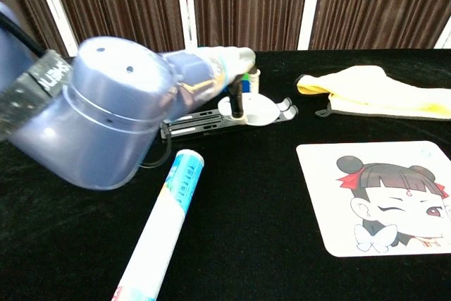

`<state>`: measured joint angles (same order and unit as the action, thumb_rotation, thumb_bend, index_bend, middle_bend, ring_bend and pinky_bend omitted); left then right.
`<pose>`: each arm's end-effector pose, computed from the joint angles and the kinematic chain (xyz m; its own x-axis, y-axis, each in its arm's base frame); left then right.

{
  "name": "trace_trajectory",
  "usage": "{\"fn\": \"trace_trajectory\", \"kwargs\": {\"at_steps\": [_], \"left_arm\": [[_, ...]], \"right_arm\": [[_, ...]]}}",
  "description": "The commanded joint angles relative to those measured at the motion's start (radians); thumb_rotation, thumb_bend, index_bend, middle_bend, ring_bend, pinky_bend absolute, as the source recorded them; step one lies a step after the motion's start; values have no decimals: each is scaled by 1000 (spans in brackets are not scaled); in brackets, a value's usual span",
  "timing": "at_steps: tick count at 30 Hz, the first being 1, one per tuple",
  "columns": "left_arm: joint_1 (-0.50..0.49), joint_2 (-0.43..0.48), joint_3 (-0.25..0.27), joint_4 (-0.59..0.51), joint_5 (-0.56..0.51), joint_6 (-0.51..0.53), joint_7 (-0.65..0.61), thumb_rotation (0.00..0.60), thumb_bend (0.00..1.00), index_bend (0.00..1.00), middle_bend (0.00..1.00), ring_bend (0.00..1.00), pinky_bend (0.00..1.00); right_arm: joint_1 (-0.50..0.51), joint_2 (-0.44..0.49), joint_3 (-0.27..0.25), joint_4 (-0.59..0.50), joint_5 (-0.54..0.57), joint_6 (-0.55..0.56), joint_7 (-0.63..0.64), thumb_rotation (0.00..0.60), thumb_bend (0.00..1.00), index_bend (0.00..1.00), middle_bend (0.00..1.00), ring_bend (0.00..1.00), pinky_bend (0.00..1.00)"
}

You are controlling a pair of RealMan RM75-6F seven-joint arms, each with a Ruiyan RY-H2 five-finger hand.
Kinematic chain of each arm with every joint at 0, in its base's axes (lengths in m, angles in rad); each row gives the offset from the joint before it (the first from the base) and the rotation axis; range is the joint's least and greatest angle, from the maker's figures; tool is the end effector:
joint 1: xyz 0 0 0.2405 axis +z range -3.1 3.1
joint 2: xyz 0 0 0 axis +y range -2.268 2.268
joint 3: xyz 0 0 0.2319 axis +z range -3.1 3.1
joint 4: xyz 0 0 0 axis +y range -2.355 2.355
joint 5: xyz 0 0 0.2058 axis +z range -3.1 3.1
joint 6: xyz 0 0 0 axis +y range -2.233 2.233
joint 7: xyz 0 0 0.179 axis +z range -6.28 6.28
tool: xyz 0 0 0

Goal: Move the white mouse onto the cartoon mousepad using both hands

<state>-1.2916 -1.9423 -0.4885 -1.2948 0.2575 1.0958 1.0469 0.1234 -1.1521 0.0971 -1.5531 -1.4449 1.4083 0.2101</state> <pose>0.0415 0.3851 -0.1014 0.5181 0.3332 0.7877 0.8540 -0.2533 -0.4545 -0.2971 -0.2355 0.1479 0.2086 -0.0106 0.9779 -0.9778 0.0170 0.2088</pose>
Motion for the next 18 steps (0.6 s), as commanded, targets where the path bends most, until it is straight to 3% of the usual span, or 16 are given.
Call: {"fn": "trace_trajectory", "kwargs": {"at_steps": [1,18], "left_arm": [[-33,-39,-8,39,-33,27,27,600,382,466,0,0,0],[-38,-141,30,179,-31,-3,26,600,378,448,0,0,0]], "right_arm": [[-2,2,0,-1,-5,5,3,600,155,133,0,0,0],[-7,7,-4,-11,-28,27,2,600,155,134,0,0,0]]}}
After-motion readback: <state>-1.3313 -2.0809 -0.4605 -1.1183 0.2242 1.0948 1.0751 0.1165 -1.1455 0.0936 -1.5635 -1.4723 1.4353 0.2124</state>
